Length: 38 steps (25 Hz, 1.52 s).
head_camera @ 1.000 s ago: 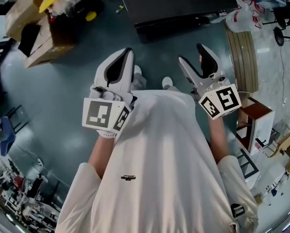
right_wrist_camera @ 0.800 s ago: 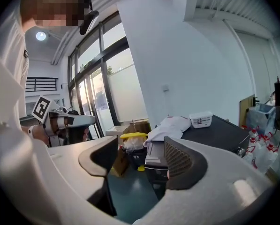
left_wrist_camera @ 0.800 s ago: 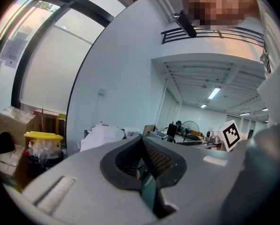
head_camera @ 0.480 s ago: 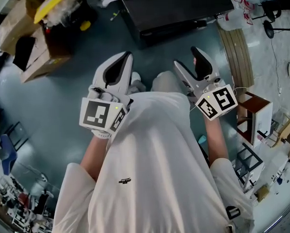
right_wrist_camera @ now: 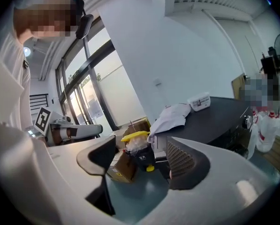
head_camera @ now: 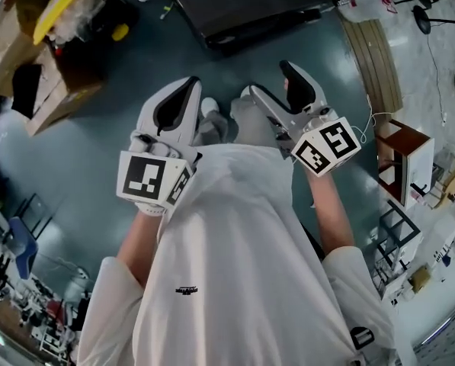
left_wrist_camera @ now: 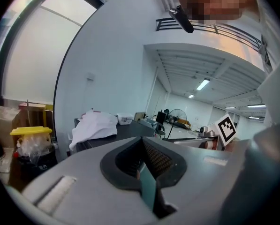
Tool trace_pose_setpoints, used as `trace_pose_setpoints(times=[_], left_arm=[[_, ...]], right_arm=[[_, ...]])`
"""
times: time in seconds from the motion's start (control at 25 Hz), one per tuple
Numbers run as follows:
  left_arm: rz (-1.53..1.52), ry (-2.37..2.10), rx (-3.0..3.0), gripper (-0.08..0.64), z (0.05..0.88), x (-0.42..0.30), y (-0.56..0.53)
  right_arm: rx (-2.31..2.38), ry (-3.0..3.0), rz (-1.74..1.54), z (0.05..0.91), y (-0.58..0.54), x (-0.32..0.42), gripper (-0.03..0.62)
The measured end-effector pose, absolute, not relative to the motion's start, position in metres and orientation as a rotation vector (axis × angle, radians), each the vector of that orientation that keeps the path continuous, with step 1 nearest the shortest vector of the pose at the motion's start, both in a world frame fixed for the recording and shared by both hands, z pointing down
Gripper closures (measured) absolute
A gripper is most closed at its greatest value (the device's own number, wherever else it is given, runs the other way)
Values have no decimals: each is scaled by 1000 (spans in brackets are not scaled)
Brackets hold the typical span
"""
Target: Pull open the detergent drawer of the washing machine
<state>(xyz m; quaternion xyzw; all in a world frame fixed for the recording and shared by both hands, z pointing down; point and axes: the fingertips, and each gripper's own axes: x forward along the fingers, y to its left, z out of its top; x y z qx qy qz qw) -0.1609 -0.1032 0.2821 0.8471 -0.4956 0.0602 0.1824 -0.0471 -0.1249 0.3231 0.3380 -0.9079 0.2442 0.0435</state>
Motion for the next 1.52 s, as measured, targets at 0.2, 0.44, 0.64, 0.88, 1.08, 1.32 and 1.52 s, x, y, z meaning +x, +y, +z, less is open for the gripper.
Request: trace_pose_setpoints(times=[0.2, 0.44, 0.64, 0.88, 1.08, 1.32, 1.52], left_arm=[[195, -1423, 2378, 546, 293, -157, -113], [234, -1449, 2342, 546, 308, -161, -118], [270, -1438, 2316, 546, 324, -165, -119], [298, -1416, 2299, 546, 338, -161, -123], [319, -1411, 2285, 546, 348, -156, -129], [351, -1407, 2262, 546, 361, -155, -133], [361, -1411, 2232, 546, 371, -154, -136]], right_arm=[[1085, -2768, 856, 344, -142, -36, 250], [1125, -2745, 1013, 378, -158, -28, 230], [1180, -2707, 1174, 408, -176, -33, 221], [1212, -2657, 1413, 448, -194, -42, 172], [1250, -2593, 1607, 480, -209, -47, 138], [1277, -2550, 1732, 506, -228, -53, 138], [1283, -2507, 1833, 523, -239, -59, 133]])
